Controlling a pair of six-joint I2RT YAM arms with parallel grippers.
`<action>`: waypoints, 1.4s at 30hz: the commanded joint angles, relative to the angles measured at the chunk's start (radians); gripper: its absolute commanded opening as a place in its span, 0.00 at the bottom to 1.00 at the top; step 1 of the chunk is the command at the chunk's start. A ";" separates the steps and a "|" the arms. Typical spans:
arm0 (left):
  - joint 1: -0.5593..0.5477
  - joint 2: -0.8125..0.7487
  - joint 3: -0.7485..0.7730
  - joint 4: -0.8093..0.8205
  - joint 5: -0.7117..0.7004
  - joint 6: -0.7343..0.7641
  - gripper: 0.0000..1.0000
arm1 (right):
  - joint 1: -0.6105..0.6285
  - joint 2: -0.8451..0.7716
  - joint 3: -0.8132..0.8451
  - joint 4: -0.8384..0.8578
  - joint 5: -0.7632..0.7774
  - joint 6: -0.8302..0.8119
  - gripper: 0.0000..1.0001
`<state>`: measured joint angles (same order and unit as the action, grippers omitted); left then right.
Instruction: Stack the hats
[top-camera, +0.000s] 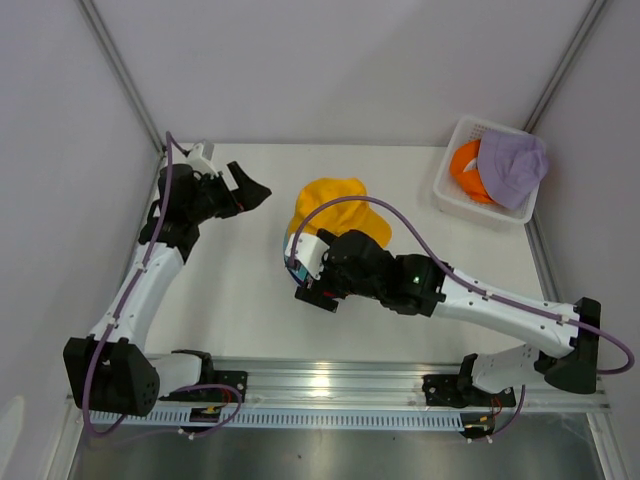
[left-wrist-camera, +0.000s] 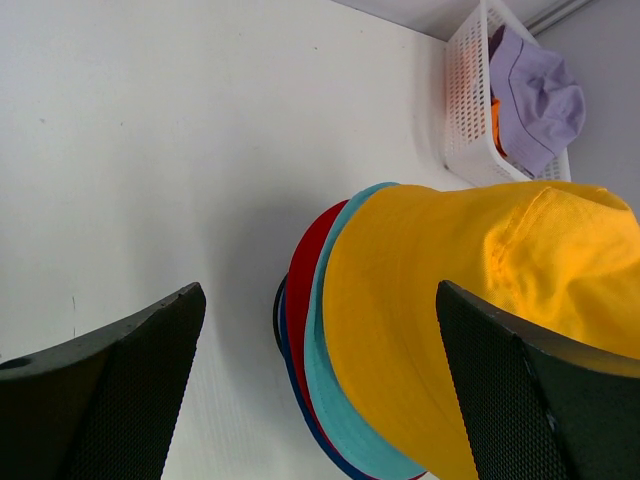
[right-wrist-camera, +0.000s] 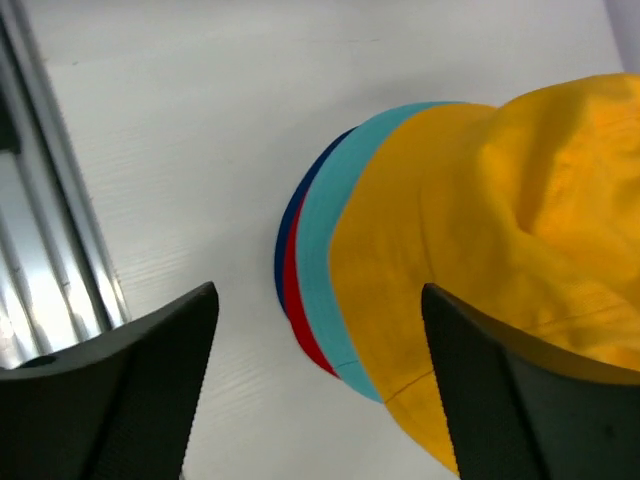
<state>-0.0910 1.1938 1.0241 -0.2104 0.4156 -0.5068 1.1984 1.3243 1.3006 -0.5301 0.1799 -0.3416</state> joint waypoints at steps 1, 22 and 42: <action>0.008 0.007 -0.010 0.040 0.023 -0.016 1.00 | 0.007 -0.049 0.083 -0.080 -0.126 0.062 0.88; 0.007 -0.019 -0.114 0.152 0.092 -0.174 0.93 | -0.862 -0.270 -0.411 0.379 -0.522 1.381 1.00; 0.007 -0.014 -0.114 0.158 0.098 -0.168 0.93 | -0.772 -0.447 -0.641 0.581 -0.278 1.705 0.89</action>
<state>-0.0902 1.2060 0.9005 -0.0875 0.4870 -0.6579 0.4076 0.8585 0.6094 0.0727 -0.1402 1.3361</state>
